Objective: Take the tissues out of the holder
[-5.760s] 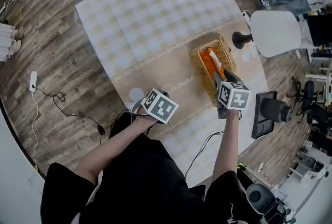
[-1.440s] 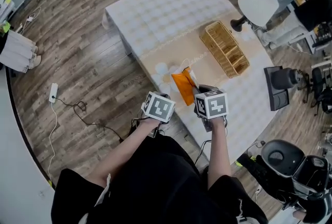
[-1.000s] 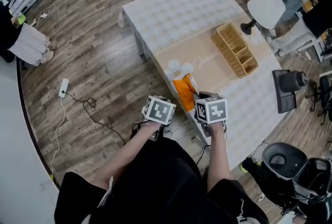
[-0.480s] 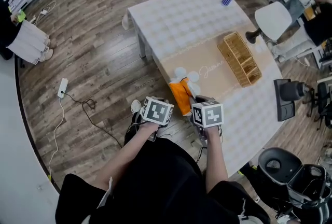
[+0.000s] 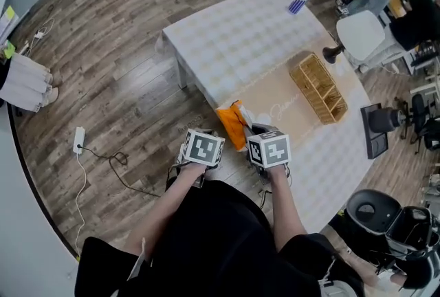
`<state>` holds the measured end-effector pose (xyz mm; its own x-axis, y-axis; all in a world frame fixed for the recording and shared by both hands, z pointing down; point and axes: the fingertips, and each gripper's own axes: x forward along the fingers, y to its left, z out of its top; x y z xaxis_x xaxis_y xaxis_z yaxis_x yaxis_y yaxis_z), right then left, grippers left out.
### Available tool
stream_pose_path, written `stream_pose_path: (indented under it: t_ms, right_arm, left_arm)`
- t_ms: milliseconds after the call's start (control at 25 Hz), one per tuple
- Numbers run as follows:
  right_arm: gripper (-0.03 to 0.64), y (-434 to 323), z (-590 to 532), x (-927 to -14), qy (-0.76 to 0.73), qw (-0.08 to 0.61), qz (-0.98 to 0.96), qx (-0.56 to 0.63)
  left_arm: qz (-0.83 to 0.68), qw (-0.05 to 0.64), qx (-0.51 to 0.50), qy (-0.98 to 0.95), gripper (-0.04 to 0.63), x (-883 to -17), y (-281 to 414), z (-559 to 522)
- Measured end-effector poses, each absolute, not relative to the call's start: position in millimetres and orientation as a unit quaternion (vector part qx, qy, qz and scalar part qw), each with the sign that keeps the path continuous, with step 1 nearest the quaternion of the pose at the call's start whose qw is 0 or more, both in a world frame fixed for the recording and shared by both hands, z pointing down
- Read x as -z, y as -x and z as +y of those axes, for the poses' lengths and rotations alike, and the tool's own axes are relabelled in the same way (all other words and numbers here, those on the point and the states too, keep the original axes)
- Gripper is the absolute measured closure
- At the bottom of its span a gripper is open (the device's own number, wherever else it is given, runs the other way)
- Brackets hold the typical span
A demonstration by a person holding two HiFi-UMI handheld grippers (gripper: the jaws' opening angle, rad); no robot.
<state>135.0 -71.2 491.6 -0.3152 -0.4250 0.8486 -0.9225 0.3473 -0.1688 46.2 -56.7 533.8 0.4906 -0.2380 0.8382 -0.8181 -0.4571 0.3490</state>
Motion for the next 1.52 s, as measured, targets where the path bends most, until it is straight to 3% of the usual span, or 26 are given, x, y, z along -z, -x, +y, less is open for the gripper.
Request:
stream_pose_path:
  t_ms: [520, 880, 1520]
  right_arm:
    - [0.601, -37, -153, -510, -0.46, 0.373, -0.729, -0.343]
    - [0.601, -16, -180, -512, -0.443, 0.384, -0.736, -0.339]
    - [0.601, -31, -270, -524, -0.411, 0.395, -0.753, -0.328]
  left_arm:
    - [-0.341, 0.379, -0.373, -0.775, 0.594, -547, 51, -137]
    - [-0.344, 0.419, -0.353, -0.762, 0.594, -557, 64, -151]
    - [-0.375, 0.422, -0.364, -0.741, 0.594, -566, 50, -231]
